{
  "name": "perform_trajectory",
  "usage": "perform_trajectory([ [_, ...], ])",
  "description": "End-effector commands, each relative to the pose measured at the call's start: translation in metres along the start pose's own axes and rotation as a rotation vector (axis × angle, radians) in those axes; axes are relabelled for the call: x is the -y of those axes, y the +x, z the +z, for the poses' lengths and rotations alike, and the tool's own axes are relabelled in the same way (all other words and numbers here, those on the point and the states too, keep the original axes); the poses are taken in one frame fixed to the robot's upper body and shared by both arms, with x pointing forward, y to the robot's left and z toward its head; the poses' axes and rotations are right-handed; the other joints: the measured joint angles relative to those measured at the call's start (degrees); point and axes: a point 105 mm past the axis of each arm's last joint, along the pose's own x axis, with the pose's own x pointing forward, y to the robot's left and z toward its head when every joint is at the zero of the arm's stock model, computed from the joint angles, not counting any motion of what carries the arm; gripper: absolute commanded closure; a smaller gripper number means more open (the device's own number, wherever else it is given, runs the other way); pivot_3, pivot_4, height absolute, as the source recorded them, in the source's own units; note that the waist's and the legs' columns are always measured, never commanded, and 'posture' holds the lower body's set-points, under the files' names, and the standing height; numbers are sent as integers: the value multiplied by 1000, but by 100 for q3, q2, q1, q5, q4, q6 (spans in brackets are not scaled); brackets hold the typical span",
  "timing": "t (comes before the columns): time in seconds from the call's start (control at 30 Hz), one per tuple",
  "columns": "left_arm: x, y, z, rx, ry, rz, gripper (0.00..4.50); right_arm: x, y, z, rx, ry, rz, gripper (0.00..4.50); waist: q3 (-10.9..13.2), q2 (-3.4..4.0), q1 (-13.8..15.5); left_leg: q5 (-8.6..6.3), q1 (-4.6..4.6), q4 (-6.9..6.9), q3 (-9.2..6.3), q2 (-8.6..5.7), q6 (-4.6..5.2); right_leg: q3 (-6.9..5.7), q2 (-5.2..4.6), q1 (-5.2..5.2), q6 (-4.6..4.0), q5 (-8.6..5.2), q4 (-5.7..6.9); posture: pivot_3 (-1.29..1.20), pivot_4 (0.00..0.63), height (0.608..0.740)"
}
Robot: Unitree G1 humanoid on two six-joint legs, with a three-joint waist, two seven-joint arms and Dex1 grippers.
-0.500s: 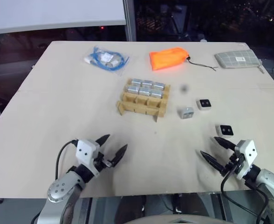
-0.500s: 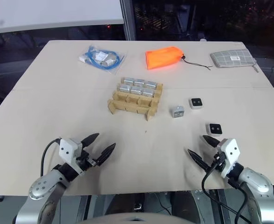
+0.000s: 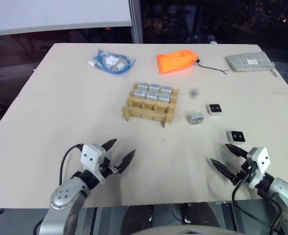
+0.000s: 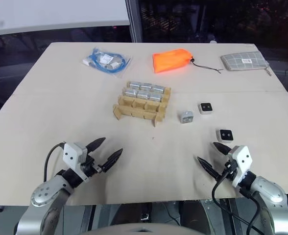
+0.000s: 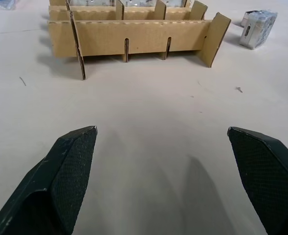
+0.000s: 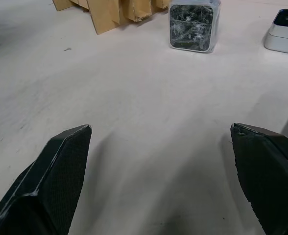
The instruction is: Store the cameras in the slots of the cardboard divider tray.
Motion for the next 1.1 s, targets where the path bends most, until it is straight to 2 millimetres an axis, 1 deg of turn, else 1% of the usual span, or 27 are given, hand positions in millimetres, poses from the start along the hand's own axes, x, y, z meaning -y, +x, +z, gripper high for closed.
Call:
perform_trajectory([
  [0.03,3,2,7,22,13,-30,67,0,-1,7,26,-27,-5,0,0,0,0,0,0,0,0,0,0,0,0,0,0,0,0,0,150,740],
  [0.23,3,2,9,24,20,-46,67,-1,-2,7,29,-25,-10,0,0,0,0,0,0,0,0,0,0,0,0,0,0,0,0,0,150,740],
  [0.4,7,4,16,45,38,-109,67,7,-3,16,92,-41,-79,0,0,0,0,0,0,0,0,0,0,0,0,0,0,0,1,0,150,740],
  [0.43,8,5,19,52,34,-135,67,11,-4,20,109,-58,-107,0,0,0,1,0,0,0,-1,0,0,0,1,0,0,0,1,0,150,740],
  [0.57,16,9,37,87,61,-284,67,38,-9,35,187,-117,-298,0,0,1,0,0,1,1,2,0,0,0,0,-1,0,0,2,0,150,740],
  [0.63,20,9,50,117,75,-385,67,51,-12,37,184,-133,-387,0,0,1,-1,0,1,1,2,-1,0,0,1,0,0,0,2,0,150,740],
  [0.7,20,10,61,126,93,-458,67,59,-12,34,166,-115,-454,0,1,1,1,0,0,0,0,-3,-1,0,4,0,1,0,2,0,150,740],
  [0.8,18,11,78,113,157,-558,67,61,-8,26,136,-30,-501,0,1,4,0,2,-1,0,-4,-7,-3,-3,6,-1,1,1,6,0,150,740],
  [0.87,13,12,92,89,225,-614,67,57,-3,20,114,51,-513,0,3,3,0,2,0,0,-2,-7,-3,-2,6,-1,1,1,8,0,150,740],
  [0.93,3,13,105,55,311,-645,67,50,4,14,87,116,-502,0,4,7,-7,3,-1,0,-2,-8,-4,-3,8,-1,1,1,6,0,150,740],
  [1.0,-4,15,118,30,373,-662,67,42,9,8,40,130,-490,0,5,9,-21,2,0,0,1,-10,-4,1,8,-1,2,1,6,0,150,740],
  [1.1,-7,16,127,0,416,-685,67,42,11,-1,-10,129,-511,0,5,9,-41,2,-1,0,4,-12,-4,2,8,-3,4,1,4,0,150,740],
])
